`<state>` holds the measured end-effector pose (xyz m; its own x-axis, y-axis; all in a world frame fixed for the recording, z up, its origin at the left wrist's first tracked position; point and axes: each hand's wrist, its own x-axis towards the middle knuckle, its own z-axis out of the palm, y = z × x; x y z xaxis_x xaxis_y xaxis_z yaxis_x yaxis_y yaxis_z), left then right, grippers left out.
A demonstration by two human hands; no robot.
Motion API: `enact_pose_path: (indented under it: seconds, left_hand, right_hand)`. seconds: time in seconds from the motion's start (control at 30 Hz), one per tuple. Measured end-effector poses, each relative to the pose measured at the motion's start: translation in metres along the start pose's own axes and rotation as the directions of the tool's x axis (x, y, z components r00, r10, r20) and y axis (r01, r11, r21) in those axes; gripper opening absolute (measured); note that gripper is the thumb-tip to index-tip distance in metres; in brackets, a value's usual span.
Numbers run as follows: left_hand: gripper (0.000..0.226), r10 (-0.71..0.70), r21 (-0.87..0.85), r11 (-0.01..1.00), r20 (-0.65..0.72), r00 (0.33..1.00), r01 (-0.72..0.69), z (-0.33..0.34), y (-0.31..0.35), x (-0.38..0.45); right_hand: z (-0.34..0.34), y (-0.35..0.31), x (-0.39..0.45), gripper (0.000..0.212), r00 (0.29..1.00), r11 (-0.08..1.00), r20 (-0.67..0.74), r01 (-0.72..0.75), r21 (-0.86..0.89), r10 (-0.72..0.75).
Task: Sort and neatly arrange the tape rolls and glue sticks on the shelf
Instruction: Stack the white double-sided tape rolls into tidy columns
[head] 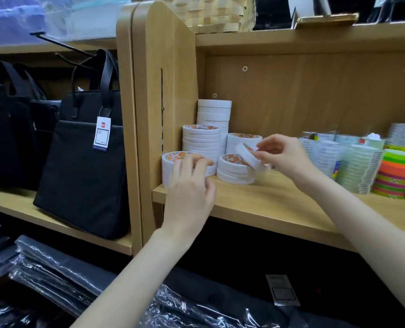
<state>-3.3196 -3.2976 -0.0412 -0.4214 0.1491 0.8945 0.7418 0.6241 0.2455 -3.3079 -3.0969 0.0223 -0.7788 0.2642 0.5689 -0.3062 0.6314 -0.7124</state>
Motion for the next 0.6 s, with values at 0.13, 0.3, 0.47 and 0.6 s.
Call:
enact_pose_path:
  seconds: [0.13,0.3,0.47,0.6]
  left_hand:
    - [0.033,0.046,-0.091,0.995,0.173,0.984,-0.030,0.019,0.021,0.006]
    - [0.032,-0.018,-0.018,0.999,0.425,0.905,0.029,0.040,0.032,0.021]
    - [0.042,-0.084,0.009,0.996,0.457,0.885,0.090,0.046,0.033,0.029]
    - [0.050,-0.110,0.031,0.993,0.508,0.854,0.110,0.047,0.030,0.024]
  right_hand:
    - [-0.016,0.013,0.008,0.022,1.000,0.998,-0.001,-0.031,-0.048,0.031]
    - [-0.012,0.031,-0.001,0.037,0.940,0.967,0.305,-0.081,-0.240,0.154]
    - [-0.008,0.030,0.008,0.022,0.971,0.941,0.238,0.079,-0.330,0.002]
    - [-0.006,0.020,0.013,0.027,0.956,0.826,0.261,0.252,-0.504,-0.133]
